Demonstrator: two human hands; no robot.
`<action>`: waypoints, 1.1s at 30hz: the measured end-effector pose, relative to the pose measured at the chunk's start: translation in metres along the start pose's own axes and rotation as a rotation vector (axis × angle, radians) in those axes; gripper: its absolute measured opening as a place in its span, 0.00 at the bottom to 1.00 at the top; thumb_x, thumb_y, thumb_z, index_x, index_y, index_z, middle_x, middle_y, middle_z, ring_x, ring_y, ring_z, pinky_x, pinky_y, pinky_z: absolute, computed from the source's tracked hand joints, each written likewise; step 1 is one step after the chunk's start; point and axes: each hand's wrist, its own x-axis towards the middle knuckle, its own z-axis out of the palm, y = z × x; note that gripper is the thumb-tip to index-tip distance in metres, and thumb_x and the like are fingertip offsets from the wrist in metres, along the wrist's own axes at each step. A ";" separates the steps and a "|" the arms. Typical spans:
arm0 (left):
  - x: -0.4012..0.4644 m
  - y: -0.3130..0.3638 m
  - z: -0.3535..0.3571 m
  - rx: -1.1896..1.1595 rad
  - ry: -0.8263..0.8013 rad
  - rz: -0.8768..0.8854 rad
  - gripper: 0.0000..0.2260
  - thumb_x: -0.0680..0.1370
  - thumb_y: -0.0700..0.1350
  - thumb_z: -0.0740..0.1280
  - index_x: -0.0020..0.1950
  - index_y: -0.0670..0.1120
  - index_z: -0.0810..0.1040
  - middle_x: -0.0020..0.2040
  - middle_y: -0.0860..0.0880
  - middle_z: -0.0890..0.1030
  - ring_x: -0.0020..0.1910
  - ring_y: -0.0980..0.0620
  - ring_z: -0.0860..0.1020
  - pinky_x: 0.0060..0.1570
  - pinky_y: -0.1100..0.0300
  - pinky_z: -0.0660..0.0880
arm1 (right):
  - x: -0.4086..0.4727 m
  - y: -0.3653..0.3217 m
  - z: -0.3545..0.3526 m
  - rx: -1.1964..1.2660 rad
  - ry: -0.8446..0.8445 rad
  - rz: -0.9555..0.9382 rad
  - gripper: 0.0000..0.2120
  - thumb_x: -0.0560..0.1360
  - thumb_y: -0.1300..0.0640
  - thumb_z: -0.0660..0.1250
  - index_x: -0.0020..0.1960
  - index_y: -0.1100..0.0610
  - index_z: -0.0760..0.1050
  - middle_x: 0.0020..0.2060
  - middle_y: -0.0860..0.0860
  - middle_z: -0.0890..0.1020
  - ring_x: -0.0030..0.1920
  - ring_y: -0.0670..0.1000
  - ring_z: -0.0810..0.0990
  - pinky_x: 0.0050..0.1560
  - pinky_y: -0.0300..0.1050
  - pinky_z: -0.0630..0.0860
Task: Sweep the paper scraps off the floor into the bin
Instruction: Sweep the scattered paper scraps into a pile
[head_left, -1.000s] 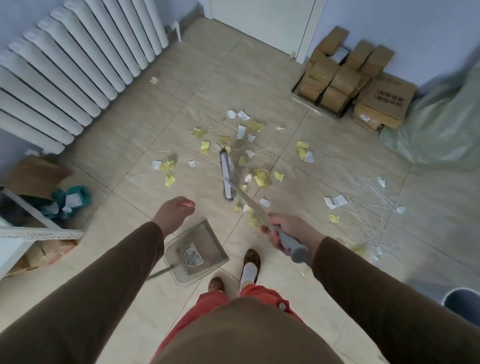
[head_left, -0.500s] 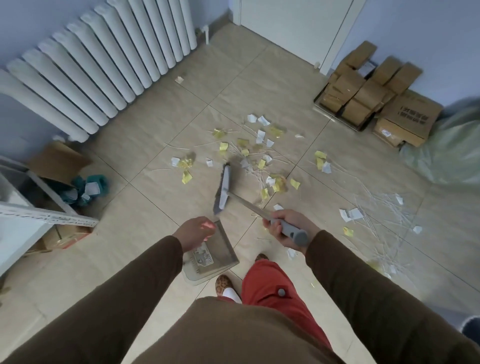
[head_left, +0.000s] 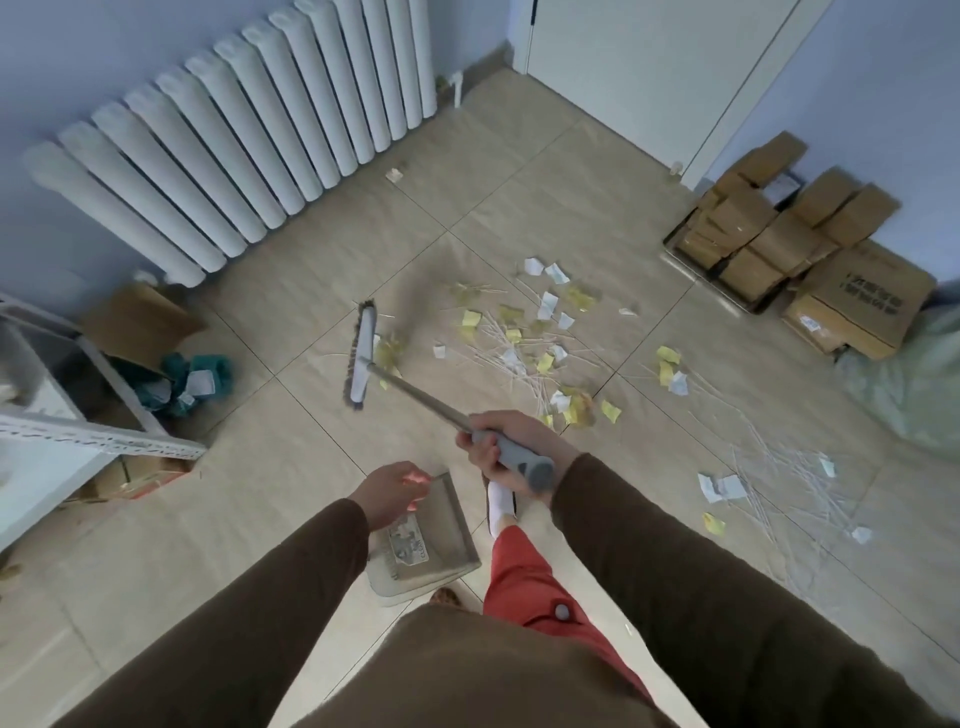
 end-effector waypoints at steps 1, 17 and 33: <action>0.008 0.006 -0.006 -0.016 0.022 -0.014 0.06 0.79 0.39 0.65 0.53 0.43 0.80 0.44 0.47 0.81 0.37 0.53 0.78 0.36 0.63 0.73 | 0.023 -0.012 0.015 -0.002 -0.024 0.030 0.04 0.81 0.64 0.57 0.55 0.60 0.64 0.39 0.57 0.74 0.23 0.43 0.70 0.21 0.32 0.71; 0.093 0.099 -0.042 -0.050 0.071 -0.106 0.07 0.79 0.42 0.66 0.55 0.44 0.80 0.53 0.42 0.83 0.49 0.44 0.84 0.41 0.60 0.75 | 0.060 -0.144 -0.034 0.125 0.235 0.008 0.09 0.80 0.62 0.62 0.60 0.60 0.68 0.45 0.59 0.78 0.25 0.46 0.74 0.21 0.36 0.76; 0.112 0.184 -0.097 0.055 0.223 0.079 0.04 0.77 0.46 0.67 0.47 0.53 0.80 0.48 0.51 0.83 0.51 0.50 0.81 0.52 0.52 0.76 | 0.020 -0.221 -0.011 0.236 -0.018 -0.074 0.06 0.79 0.63 0.61 0.55 0.63 0.68 0.40 0.55 0.73 0.23 0.44 0.73 0.23 0.31 0.74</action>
